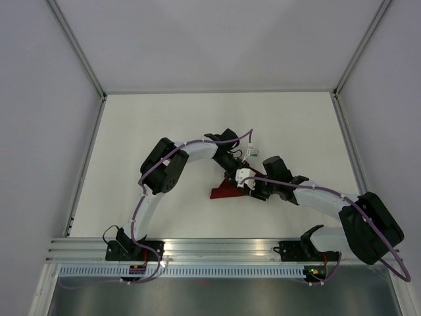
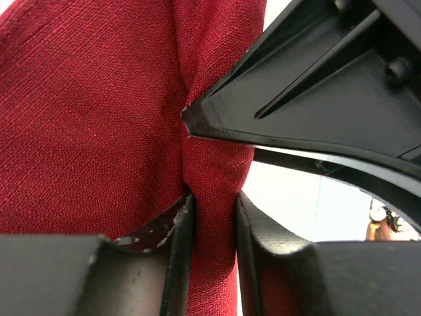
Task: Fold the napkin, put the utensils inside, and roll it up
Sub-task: Roll the napkin with the utensil
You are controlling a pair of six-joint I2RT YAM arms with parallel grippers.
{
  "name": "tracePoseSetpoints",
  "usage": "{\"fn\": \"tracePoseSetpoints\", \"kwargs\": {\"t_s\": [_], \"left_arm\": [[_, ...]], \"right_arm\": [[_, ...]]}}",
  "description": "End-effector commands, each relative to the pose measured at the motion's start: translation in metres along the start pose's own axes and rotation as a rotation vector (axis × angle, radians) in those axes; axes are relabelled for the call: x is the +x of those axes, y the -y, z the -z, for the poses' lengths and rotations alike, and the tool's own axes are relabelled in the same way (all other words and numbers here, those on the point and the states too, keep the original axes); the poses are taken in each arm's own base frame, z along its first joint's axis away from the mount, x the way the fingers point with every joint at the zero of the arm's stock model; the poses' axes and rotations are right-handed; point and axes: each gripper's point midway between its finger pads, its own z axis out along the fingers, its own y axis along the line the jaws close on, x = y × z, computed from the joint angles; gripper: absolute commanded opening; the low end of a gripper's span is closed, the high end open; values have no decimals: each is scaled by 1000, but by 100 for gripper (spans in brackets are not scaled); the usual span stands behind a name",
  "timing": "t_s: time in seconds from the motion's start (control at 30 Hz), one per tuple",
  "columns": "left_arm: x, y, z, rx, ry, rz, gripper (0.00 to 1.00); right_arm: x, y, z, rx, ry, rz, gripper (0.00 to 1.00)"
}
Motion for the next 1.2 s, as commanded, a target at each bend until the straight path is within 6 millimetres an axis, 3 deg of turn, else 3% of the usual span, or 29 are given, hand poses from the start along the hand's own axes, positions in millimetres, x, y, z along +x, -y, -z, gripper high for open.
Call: {"fn": "tracePoseSetpoints", "kwargs": {"t_s": [0.0,0.1,0.17,0.3,0.37,0.43,0.6,0.63,0.73,0.8,0.87,0.9,0.93,0.97,1.0,1.03,1.1,1.17], "left_arm": [[22,-23,1,-110,-65,79,37],[1,-11,14,-100,20,40,43],[-13,4,25,-66,72,18,45],[-34,15,48,-64,164,-17,47],[-39,16,56,-75,201,-23,47],[-52,18,73,-106,264,-50,57],[-57,15,106,-169,409,-53,54],[-66,19,118,-222,461,-62,53],[-61,13,129,-331,548,-72,53],[-70,13,142,-394,637,-118,53],[-57,17,144,-426,696,-128,53],[-65,24,149,-437,754,-192,53],[-49,16,144,-479,761,-184,52],[-48,18,144,-510,778,-212,52],[-51,29,139,-532,790,-267,53],[-44,20,136,-617,773,-307,54],[-44,31,117,-670,737,-390,56],[-43,28,112,-768,705,-479,60]], "right_arm": [[-8,4,-3,-14,5,8,48],[-4,0,-4,-37,-8,3,38],[-1,-5,-5,-68,-21,3,34],[3,-15,-8,-173,-40,-21,29],[1,-15,-5,-228,-36,-52,28],[5,-14,-3,-288,-55,-75,28],[10,-13,-4,-450,-71,-134,27],[15,-19,0,-503,-90,-150,27],[21,-21,-1,-615,-111,-191,27],[25,-19,-3,-678,-132,-237,27],[28,-18,-4,-721,-140,-251,27],[29,-14,-10,-736,-145,-268,27],[30,-15,-8,-759,-157,-288,27],[32,-14,-10,-770,-166,-299,27],[34,-13,-12,-790,-177,-313,27],[35,-12,-14,-796,-181,-319,27],[36,-10,-17,-804,-197,-334,27],[39,-9,-19,-804,-211,-343,27]]}}
